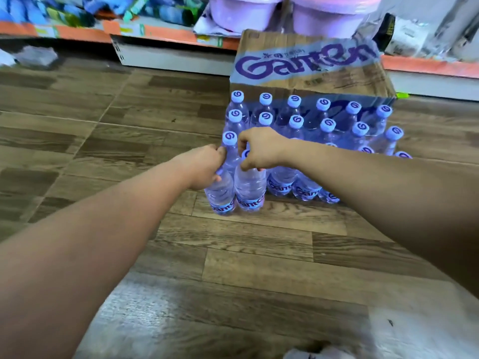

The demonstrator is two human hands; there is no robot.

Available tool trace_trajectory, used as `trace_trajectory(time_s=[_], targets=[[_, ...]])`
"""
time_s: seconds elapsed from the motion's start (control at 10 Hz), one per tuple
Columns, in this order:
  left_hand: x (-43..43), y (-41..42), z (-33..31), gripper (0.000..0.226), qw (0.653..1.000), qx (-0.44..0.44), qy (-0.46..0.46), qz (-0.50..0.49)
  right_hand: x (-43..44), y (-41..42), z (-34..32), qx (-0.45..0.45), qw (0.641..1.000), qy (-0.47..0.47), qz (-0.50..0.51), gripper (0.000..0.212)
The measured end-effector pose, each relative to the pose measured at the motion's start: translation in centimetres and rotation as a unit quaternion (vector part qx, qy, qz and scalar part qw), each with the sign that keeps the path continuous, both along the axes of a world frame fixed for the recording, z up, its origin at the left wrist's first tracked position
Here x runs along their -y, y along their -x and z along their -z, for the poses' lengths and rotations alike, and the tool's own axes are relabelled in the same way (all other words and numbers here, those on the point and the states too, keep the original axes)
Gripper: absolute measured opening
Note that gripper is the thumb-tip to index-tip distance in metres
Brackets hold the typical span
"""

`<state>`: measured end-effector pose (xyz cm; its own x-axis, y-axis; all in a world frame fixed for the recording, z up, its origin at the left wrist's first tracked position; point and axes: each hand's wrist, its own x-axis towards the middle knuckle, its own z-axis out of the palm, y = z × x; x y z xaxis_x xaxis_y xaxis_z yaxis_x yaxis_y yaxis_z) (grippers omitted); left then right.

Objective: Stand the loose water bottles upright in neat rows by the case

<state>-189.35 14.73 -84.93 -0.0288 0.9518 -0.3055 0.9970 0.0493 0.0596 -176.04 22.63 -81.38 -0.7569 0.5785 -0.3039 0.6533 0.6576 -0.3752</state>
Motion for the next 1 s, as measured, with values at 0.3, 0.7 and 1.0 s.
trace_trajectory(time_s=[0.3,0.7,1.0], targets=[[-1.0,-1.0,0.8,0.033,1.0,0.029,-0.003,-0.012,-0.8,-1.1,2.6,0.032,0.999,0.012,0.0,0.025],[0.0,-0.3,1.0,0.033,0.998,0.059,-0.015,-0.017,-0.6,-1.0,2.6,0.048,0.998,0.03,0.013,0.022],[0.4,1.4,1.0,0.065,0.991,0.127,-0.028,-0.019,-0.9,-0.6,2.2,0.119,0.992,0.031,-0.012,0.047]])
